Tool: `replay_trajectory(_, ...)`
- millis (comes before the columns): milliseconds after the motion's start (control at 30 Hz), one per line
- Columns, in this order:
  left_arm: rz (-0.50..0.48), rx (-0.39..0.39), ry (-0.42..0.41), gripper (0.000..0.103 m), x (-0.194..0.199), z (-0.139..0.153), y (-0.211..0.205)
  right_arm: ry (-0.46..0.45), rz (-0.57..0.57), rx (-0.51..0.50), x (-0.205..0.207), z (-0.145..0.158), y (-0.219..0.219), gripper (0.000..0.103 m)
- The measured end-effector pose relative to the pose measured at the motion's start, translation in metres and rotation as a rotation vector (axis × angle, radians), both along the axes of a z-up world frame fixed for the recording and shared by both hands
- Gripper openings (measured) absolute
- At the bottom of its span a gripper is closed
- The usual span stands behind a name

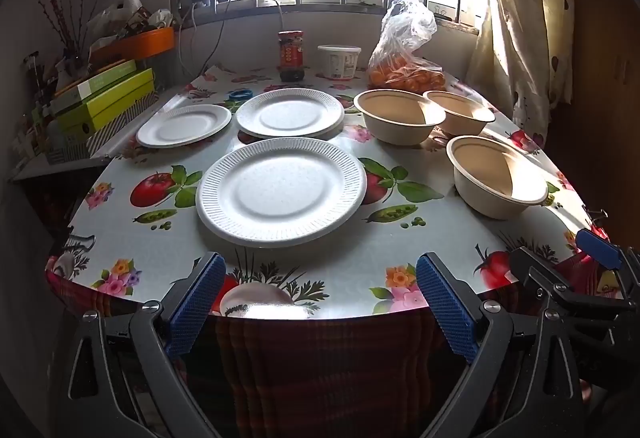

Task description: Organize plates and bowls

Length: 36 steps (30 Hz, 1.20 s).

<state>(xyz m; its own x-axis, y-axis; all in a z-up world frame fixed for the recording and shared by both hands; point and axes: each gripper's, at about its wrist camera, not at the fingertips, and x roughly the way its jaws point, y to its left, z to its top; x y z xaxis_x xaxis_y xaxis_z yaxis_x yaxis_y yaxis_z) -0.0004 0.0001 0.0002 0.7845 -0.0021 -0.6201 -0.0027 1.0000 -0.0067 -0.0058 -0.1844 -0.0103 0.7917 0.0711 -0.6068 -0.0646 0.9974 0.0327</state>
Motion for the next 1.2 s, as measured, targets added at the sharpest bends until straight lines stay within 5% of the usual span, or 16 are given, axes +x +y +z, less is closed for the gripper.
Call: replay_trajectory(1200, -0.010, 0.005, 0.014, 0.097, -0.0017, 0.0004, 0.0012, 0.004, -0.005, -0.006, 0.0002, 0.0001, 0.0010, 0.103)
